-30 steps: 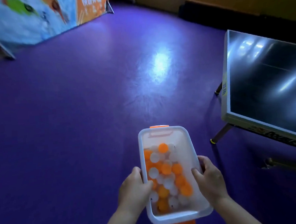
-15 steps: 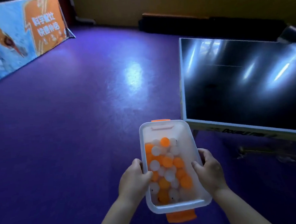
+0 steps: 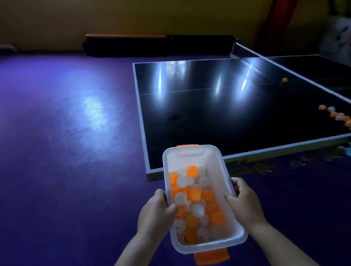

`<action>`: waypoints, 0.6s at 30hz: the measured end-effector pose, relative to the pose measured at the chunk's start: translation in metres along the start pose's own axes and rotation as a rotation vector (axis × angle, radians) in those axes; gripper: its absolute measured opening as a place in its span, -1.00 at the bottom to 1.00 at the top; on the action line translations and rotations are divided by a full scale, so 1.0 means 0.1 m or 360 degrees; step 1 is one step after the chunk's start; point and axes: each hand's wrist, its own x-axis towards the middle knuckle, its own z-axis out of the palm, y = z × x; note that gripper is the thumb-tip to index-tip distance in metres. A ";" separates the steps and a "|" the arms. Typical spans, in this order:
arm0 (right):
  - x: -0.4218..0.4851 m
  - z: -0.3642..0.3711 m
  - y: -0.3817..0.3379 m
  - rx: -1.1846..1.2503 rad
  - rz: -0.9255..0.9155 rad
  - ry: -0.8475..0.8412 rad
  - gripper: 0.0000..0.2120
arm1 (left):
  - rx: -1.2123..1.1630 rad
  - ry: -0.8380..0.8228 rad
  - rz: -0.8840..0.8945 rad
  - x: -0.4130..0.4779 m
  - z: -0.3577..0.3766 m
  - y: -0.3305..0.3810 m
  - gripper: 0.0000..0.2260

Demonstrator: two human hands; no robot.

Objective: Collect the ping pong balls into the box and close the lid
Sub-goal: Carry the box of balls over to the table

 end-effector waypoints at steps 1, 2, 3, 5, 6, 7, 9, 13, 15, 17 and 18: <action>0.05 -0.06 0.03 0.0011 0.0043 0.0025 -0.75 | 0.0024 -0.0031 0.0032 0.09 0.05 0.06 -0.86; 0.10 -0.11 0.06 0.0024 0.0081 0.0053 -0.75 | 0.0051 -0.0063 0.0059 0.18 0.10 0.12 -0.86; 0.15 -0.16 0.09 0.0031 0.0111 0.0086 -0.75 | 0.0077 -0.0091 0.0084 0.28 0.14 0.18 -0.86; 0.26 -0.23 0.13 0.0017 0.0154 0.0154 -0.76 | 0.0121 -0.0148 0.0142 0.50 0.22 0.28 -0.86; 0.32 -0.26 0.13 0.0009 0.0176 0.0189 -0.76 | 0.0137 -0.0181 0.0173 0.62 0.25 0.33 -0.86; 0.40 -0.28 0.13 0.0007 0.0201 0.0225 -0.77 | 0.0157 -0.0224 0.0196 0.74 0.28 0.37 -0.85; 0.56 -0.30 0.12 0.0012 0.0261 0.0298 -0.77 | 0.0175 -0.0310 0.0246 0.99 0.33 0.46 -0.84; 0.88 -0.27 0.06 0.0038 0.0385 0.0418 -0.78 | 0.0186 -0.0411 0.0331 1.50 0.36 0.63 -0.86; 1.01 -0.21 0.04 0.0054 0.0462 0.0473 -0.78 | 0.0236 -0.0429 0.0361 1.74 0.38 0.71 -0.87; 1.10 -0.16 0.04 0.0093 0.0536 0.0552 -0.77 | 0.0307 -0.0448 0.0408 1.95 0.44 0.78 -0.87; 1.12 -0.16 0.03 0.0110 0.0563 0.0587 -0.75 | 0.0328 -0.0471 0.0426 2.01 0.47 0.82 -0.88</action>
